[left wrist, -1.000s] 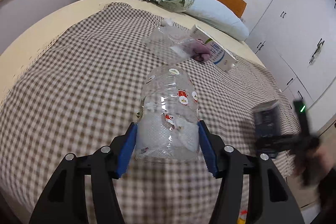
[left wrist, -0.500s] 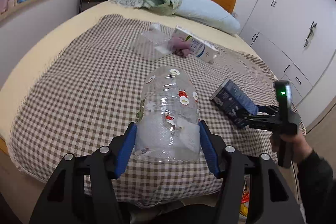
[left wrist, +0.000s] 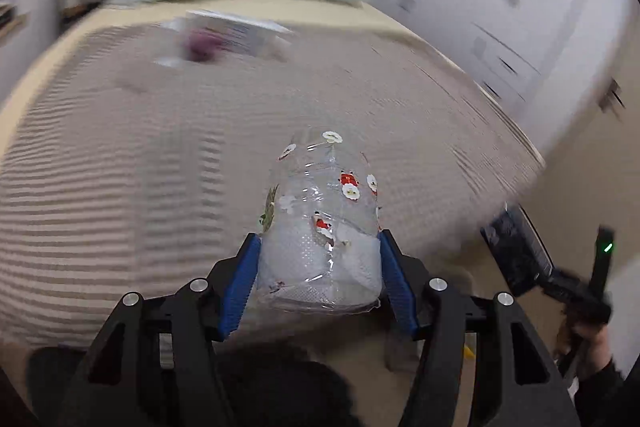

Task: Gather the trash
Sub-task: 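Carry the bottle and blue box to the wastebasket and open both tools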

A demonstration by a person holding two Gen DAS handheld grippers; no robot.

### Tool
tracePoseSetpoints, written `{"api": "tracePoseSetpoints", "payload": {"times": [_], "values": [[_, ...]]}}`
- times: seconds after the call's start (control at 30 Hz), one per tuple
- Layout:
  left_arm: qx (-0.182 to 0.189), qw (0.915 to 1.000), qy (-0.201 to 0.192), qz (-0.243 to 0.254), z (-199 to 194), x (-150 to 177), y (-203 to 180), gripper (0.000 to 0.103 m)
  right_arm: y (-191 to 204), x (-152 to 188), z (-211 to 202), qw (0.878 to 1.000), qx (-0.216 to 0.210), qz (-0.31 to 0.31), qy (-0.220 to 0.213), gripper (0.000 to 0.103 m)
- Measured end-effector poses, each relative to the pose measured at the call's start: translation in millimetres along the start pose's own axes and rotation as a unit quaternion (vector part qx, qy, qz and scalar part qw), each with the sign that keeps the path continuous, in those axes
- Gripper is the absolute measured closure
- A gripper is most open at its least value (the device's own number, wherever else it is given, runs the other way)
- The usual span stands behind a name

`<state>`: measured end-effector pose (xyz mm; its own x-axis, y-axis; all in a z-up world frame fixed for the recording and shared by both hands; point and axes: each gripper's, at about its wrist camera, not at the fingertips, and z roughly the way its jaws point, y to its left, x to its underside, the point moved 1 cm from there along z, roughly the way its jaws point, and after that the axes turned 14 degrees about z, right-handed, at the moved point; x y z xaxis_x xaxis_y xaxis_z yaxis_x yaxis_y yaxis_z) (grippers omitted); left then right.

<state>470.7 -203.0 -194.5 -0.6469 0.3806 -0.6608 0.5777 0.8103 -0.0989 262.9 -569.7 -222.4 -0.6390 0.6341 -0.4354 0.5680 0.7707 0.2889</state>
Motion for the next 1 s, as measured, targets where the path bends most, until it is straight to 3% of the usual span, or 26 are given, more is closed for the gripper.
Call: {"api": "tracePoseSetpoints", "payload": {"times": [0.1, 0.2, 0.37, 0.47, 0.57, 0.67, 0.7, 0.77, 0.83, 1.0], "values": [[0.039, 0.998, 0.021, 0.046, 30.8, 0.1, -50.9, 0.046, -91.2, 43.6, 16.1, 0.991, 0.056, 0.111, 0.038, 0.042], [0.07, 0.9936, 0.051, 0.073, 59.9, 5.0, -91.2, 0.046, -134.1, 72.3, 51.5, 0.983, 0.065, 0.153, 0.076, 0.042], [0.064, 0.9885, 0.098, 0.096, 83.3, 16.4, -118.1, 0.046, -132.4, 58.0, 180.5, 0.976, 0.035, 0.165, 0.141, 0.041], [0.049, 0.9869, 0.107, 0.11, 87.4, 20.8, -126.3, 0.046, -126.8, 41.6, 250.2, 0.977, 0.059, 0.14, 0.15, 0.041], [0.035, 0.9859, 0.116, 0.116, 94.2, 23.1, -136.2, 0.046, -128.4, 46.2, 318.3, 0.965, 0.085, 0.167, 0.183, 0.039], [0.035, 0.9831, 0.129, 0.125, 105.1, 24.5, -148.8, 0.046, -131.5, 65.9, 359.0, 0.95, 0.053, 0.201, 0.235, 0.037], [0.034, 0.9817, 0.133, 0.131, 109.1, 24.8, -153.1, 0.046, -132.7, 68.4, 361.3, 0.948, 0.049, 0.206, 0.238, 0.036], [0.036, 0.9787, 0.141, 0.145, 118.4, 26.5, -161.1, 0.046, -135.3, 66.7, 347.1, 0.956, 0.038, 0.2, 0.213, 0.024], [0.049, 0.9758, 0.151, 0.15, 128.9, 27.1, -171.0, 0.046, -137.4, 64.8, 326.7, 0.962, 0.012, 0.19, 0.198, 0.024], [0.115, 0.9568, 0.188, 0.189, 173.1, 34.7, -209.2, 0.045, -149.3, 61.0, 219.5, 0.98, -0.03, 0.145, 0.135, 0.019]]}}
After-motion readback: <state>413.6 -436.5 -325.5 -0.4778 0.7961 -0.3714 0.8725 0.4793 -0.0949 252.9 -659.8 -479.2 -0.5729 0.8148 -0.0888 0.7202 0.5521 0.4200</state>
